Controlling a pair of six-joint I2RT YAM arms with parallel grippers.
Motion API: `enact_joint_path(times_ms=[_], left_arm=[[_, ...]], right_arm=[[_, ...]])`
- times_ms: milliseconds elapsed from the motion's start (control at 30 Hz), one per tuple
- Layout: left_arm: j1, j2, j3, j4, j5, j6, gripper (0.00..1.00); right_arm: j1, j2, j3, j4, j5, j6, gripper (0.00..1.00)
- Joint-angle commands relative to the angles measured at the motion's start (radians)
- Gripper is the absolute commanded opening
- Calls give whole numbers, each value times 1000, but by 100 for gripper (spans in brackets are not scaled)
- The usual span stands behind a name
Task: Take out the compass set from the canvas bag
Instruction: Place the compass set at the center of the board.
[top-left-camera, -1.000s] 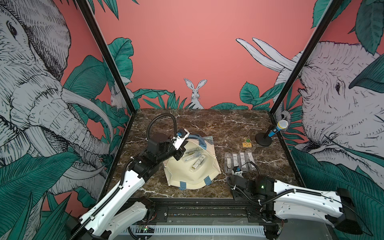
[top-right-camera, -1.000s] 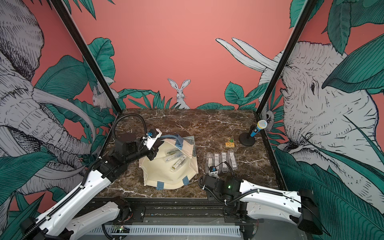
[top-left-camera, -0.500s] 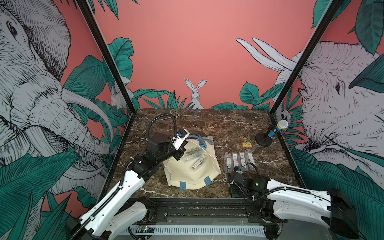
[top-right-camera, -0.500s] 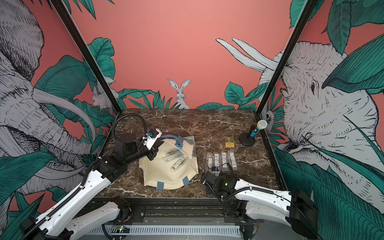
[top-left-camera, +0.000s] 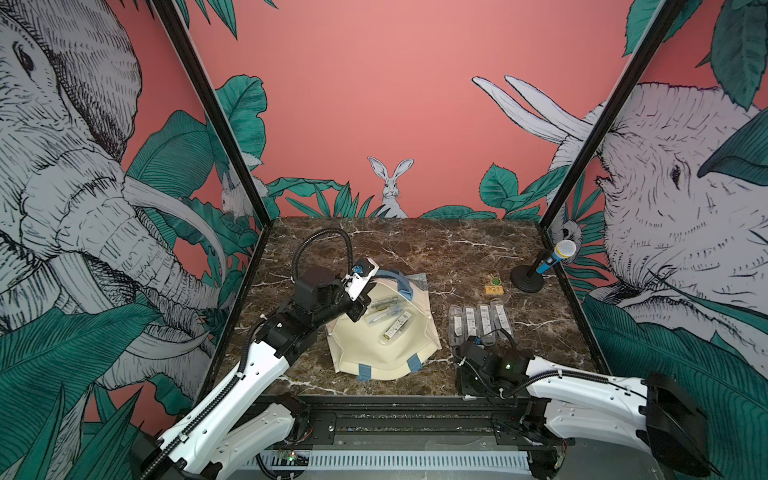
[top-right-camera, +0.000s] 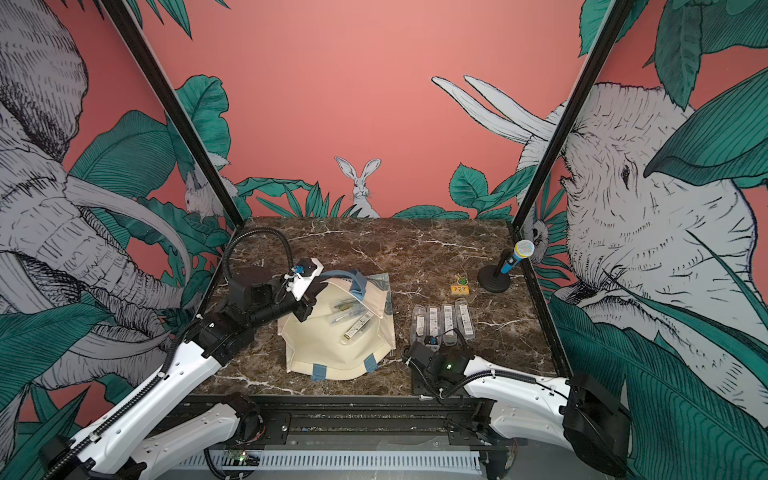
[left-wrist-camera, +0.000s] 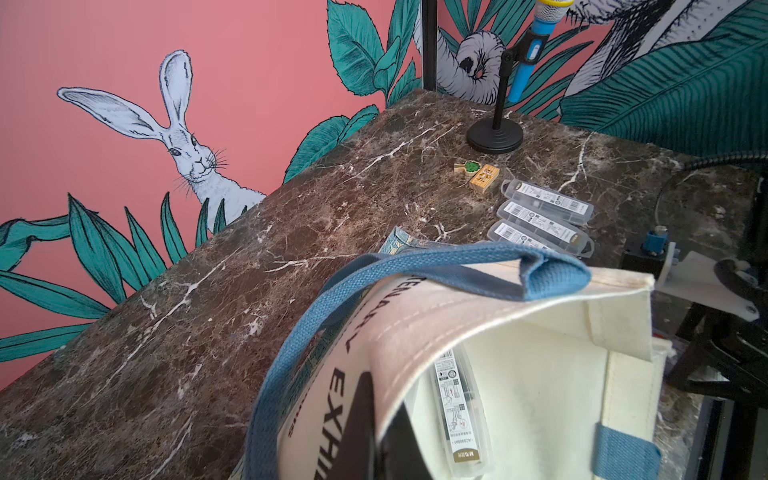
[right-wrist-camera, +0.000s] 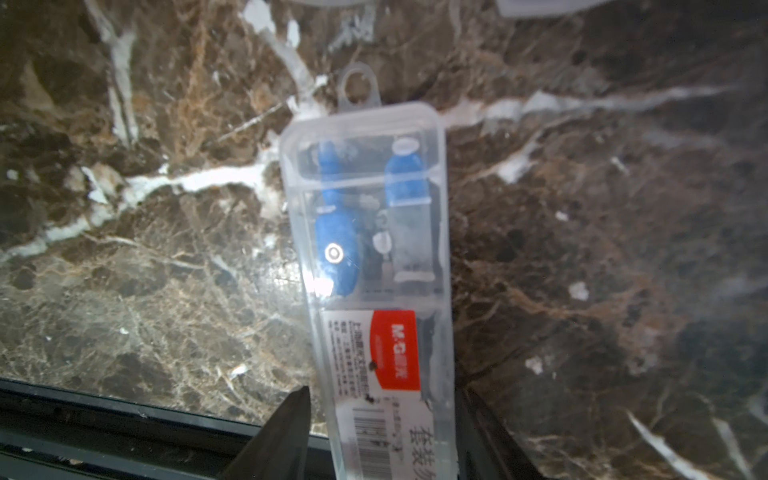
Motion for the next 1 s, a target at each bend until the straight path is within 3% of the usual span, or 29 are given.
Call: enact_joint_path(times_ms=[0,267,967], left_arm=[[-3,-27,-2,49,22,3,0],[-3,-30,-3,49,22,2,0],[-3,-28,-6,50,20,0,0]], right_arm=[[-10,12,0,2,-3,63,53],[-37,14,8,-10,13,67,44],[-69,81,52,49,-7,11,47]])
